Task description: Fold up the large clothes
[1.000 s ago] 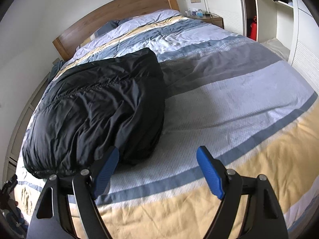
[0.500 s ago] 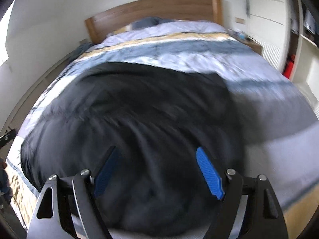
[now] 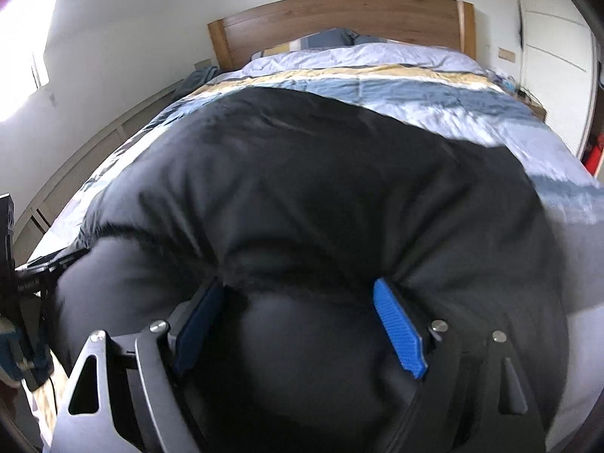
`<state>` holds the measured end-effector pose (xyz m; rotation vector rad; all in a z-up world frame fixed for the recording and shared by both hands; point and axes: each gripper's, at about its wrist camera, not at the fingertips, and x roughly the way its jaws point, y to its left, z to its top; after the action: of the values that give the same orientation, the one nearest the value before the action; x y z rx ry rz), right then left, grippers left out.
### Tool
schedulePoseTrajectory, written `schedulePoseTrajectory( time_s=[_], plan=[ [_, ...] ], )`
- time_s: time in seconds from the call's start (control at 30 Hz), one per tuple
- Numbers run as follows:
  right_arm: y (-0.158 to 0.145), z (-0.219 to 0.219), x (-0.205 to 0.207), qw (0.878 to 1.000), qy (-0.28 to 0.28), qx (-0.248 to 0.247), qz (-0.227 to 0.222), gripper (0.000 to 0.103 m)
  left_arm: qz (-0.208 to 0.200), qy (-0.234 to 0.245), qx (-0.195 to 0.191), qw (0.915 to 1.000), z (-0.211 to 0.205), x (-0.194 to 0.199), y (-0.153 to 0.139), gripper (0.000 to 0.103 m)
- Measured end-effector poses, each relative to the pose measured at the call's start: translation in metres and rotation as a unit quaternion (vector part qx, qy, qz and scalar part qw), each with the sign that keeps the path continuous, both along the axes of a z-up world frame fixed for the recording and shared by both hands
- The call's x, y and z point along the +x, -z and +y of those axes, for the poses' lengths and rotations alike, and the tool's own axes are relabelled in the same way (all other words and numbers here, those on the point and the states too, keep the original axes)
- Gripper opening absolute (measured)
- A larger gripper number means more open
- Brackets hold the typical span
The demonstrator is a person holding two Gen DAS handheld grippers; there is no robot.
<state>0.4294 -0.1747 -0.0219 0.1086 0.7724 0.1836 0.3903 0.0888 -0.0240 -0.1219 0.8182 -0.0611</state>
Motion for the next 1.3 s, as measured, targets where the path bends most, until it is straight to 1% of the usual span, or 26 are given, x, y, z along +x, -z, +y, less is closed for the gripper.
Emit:
schedulePoseTrajectory(
  time_s=[0.07, 0.13, 0.23, 0.3, 0.33, 0.37, 0.5, 0.57, 0.7, 0.8, 0.9, 1.07, 1.17, 1.3],
  plan=[
    [0.008, -0.022, -0.019, 1.000, 0.017, -0.003, 0.005, 0.081, 0.000, -0.007, 0.001, 1.0000, 0.004, -0.010, -0.002, 0.103],
    [0.014, -0.042, -0.035, 0.999, 0.037, -0.004, 0.015, 0.081, -0.010, -0.014, 0.004, 0.9998, 0.004, -0.026, -0.008, 0.103],
    [0.009, -0.057, -0.049, 0.997, 0.062, -0.022, 0.028, 0.081, -0.034, -0.016, 0.006, 0.9993, -0.001, -0.050, -0.018, 0.103],
    [-0.001, -0.053, -0.056, 0.997, 0.068, -0.030, 0.023, 0.081, -0.045, -0.013, 0.009, 0.9989, -0.006, -0.060, -0.018, 0.103],
    [-0.005, -0.048, -0.059, 0.997, 0.066, -0.032, 0.018, 0.081, -0.048, -0.012, 0.017, 0.9986, -0.011, -0.064, -0.017, 0.103],
    [-0.011, -0.040, -0.061, 0.998, 0.060, -0.035, 0.009, 0.081, -0.049, -0.011, 0.023, 0.9985, -0.015, -0.066, -0.015, 0.103],
    [-0.022, -0.013, -0.063, 0.999, 0.034, -0.036, -0.017, 0.081, -0.054, -0.012, 0.026, 0.9981, -0.018, -0.067, -0.011, 0.103],
    [-0.021, -0.002, -0.058, 0.999, 0.019, -0.037, -0.018, 0.081, -0.057, -0.013, 0.027, 0.9979, -0.018, -0.068, -0.008, 0.103],
    [-0.004, 0.009, -0.057, 0.999, 0.011, -0.051, -0.001, 0.081, -0.060, -0.016, 0.024, 0.9978, -0.018, -0.070, -0.002, 0.103],
    [0.005, 0.001, -0.060, 0.999, 0.023, -0.049, 0.002, 0.081, -0.061, -0.015, 0.024, 0.9977, -0.016, -0.070, -0.001, 0.103],
    [0.008, -0.018, -0.065, 0.998, 0.044, -0.043, 0.008, 0.081, -0.062, -0.015, 0.025, 0.9976, -0.017, -0.074, -0.001, 0.103],
    [0.006, -0.041, -0.071, 0.996, 0.069, -0.049, 0.015, 0.081, -0.065, -0.018, 0.027, 0.9974, -0.016, -0.075, 0.000, 0.103],
    [0.001, -0.043, -0.070, 0.996, 0.072, -0.055, 0.016, 0.081, -0.066, -0.018, 0.029, 0.9972, -0.018, -0.078, -0.003, 0.103],
    [-0.015, -0.032, -0.062, 0.997, 0.062, -0.050, -0.003, 0.081, -0.075, -0.014, 0.034, 0.9965, -0.019, -0.075, -0.015, 0.103]
  ],
)
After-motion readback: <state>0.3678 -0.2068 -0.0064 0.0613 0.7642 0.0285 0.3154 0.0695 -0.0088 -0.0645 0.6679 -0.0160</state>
